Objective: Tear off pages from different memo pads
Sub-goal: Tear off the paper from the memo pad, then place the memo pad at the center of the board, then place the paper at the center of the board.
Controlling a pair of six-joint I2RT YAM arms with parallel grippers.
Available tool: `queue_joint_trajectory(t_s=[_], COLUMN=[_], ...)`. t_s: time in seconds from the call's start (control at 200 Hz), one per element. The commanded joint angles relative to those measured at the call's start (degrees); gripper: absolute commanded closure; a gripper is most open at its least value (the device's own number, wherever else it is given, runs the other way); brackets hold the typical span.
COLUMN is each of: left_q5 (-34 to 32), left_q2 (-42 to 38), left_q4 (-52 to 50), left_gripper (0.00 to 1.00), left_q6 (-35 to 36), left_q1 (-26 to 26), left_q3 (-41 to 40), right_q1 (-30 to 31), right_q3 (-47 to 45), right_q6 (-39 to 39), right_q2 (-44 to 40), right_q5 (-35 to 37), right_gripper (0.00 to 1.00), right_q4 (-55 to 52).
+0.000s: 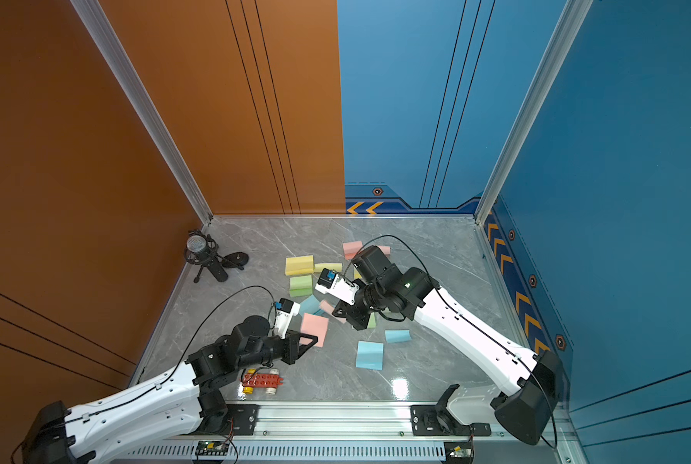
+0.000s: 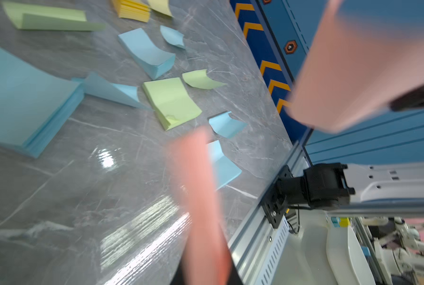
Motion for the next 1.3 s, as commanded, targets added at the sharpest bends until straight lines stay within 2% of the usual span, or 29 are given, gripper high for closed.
queue_joint_trajectory(t_s=[0.0,0.125,0.23,0.31,0.46,0.611,0.651,0.696,0.726,0.781,0.811,0.861,0.901,1.031,1.176,1.216,1.296], left_q5=[-8.6,-9.3,-7.4,-5.6,-1.3,-1.6,-1.7,-1.5,-1.3,-0.7,-0.5,-0.3,-0.7,-5.2,-5.6,-5.6,-6.7], left_q2=[2.2,4.0,7.2,11.5,19.3,18.4,17.5,16.4,15.8,14.7,14.1,12.7,11.2,5.4,0.9,0.4,-0.4], left_q4=[-4.6,-4.5,-3.7,-3.5,-1.5,-2.9,-4.0,-4.3,-4.5,-5.1,-5.5,-6.4,-7.7,-18.6,-23.8,-24.5,-26.0], left_gripper=[1.00,1.00,1.00,1.00,1.00,1.00,0.88,0.68,0.58,0.48,0.43,0.40,0.39,0.35,0.31,0.31,0.32], left_q6=[-8.6,-10.6,-11.2,-10.6,-9.2,-8.5,-8.2,-8.1,-8.0,-7.7,-7.6,-7.2,-6.9,-3.9,-2.3,-1.9,-0.7], left_q1=[1.4,2.4,3.3,3.5,3.9,4.6,4.9,5.3,5.7,6.5,7.0,7.6,8.0,8.5,9.4,9.5,9.8], left_q3=[-3.3,-4.1,-3.7,-2.2,-0.1,-0.3,-0.5,-1.0,-1.4,-1.9,-2.2,-2.4,-2.2,1.3,4.2,4.8,6.0], right_q1=[-0.1,2.3,6.7,8.6,10.2,10.4,10.3,10.4,10.4,10.5,10.6,10.8,11.0,11.4,11.3,11.0,9.4], right_q3=[-1.5,-6.4,-8.2,-7.1,-7.1,-10.0,-10.8,-11.8,-12.2,-12.6,-12.8,-13.3,-13.6,-13.6,-12.3,-11.6,-8.3], right_q6=[-6.3,-15.3,-22.3,-23.0,-23.1,-22.2,-22.0,-21.7,-21.4,-20.7,-20.3,-19.7,-19.1,-16.6,-13.3,-10.7,-1.0], right_q2=[1.7,3.7,8.1,12.7,18.6,20.5,20.8,21.2,21.5,22.1,22.3,22.3,22.2,20.3,16.4,15.4,15.2], right_q5=[6.3,8.1,14.7,18.1,18.3,18.2,18.1,18.1,17.9,17.3,17.1,16.3,15.6,13.3,11.9,12.0,15.6], right_gripper=[1.00,1.00,1.00,1.00,1.00,1.00,1.00,1.00,1.00,0.96,0.90,0.76,0.71,0.64,0.57,0.50,0.50], right_q4=[1.4,5.2,5.7,5.7,8.0,12.2,13.5,14.6,15.0,15.1,15.0,14.9,14.5,12.0,10.2,11.0,14.0])
